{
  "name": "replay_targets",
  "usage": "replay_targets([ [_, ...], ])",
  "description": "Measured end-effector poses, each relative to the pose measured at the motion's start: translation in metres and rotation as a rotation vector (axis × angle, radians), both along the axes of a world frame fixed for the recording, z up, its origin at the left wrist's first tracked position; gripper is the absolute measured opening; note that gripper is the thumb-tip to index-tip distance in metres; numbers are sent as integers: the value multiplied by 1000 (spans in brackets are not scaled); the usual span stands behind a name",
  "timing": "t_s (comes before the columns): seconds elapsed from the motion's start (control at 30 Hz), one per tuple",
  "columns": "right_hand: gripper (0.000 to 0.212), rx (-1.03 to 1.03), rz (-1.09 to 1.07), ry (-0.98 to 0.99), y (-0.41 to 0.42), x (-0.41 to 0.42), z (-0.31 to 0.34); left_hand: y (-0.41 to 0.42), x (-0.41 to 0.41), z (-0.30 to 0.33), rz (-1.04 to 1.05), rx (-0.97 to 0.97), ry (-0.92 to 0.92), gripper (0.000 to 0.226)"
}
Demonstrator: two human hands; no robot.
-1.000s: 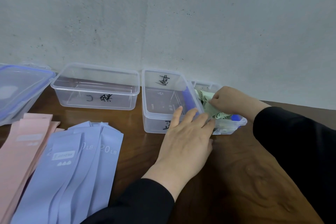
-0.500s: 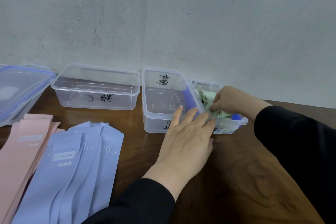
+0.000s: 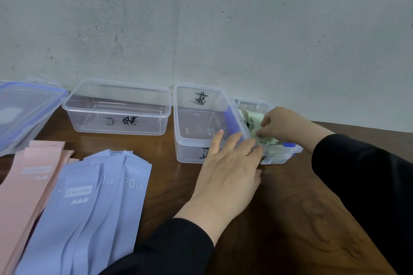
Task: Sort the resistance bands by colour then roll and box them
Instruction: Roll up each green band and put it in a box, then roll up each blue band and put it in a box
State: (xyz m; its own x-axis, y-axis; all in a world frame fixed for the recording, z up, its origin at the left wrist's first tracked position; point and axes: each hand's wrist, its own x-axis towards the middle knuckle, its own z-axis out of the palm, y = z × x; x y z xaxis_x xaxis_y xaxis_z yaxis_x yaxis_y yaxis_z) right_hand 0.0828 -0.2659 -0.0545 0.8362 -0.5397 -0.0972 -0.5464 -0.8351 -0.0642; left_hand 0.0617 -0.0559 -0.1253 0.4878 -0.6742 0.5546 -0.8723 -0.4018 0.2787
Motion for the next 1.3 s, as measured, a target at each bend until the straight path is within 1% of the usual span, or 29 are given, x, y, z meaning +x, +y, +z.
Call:
replay_targets([
  [0.07,42,8,-19,-28,-1,-2,5,0,0,0,-3,4,4,47],
  [0.13,46,-8,-34,-61,-1,-4,9,0,0,0,-5,9,3,47],
  [0.23,44,-4,-55,-165,-3,-10,14,-1,1,-1,-4,17,-1,47],
  [0.37,43,24,-30,-369,-5,-25,18,0,0,2,-14,27,14,47],
  [0.5,33,155,11,-634,15,-50,25,0,-2,5,-23,-12,50,38],
  [0.6,29,282,39,-778,48,-74,16,2,-6,16,-21,-102,157,32],
  [0.7,24,414,51,-884,87,-94,-4,12,-10,42,13,-213,380,29],
  [0.77,21,476,39,-896,117,-104,-15,26,-10,61,81,-221,489,28],
  [0.83,19,562,57,-880,144,-111,-27,44,-13,75,146,-175,535,28],
  [0.97,20,704,213,-731,204,-122,-52,102,-18,88,267,-114,518,25],
  [1.07,24,803,342,-624,252,-135,-68,163,-26,78,368,-120,544,22],
  [1.17,34,751,426,-583,284,-151,-77,224,-41,52,455,-70,521,14],
  [1.3,36,610,593,-522,305,-166,-70,280,-66,16,481,-13,453,14],
])
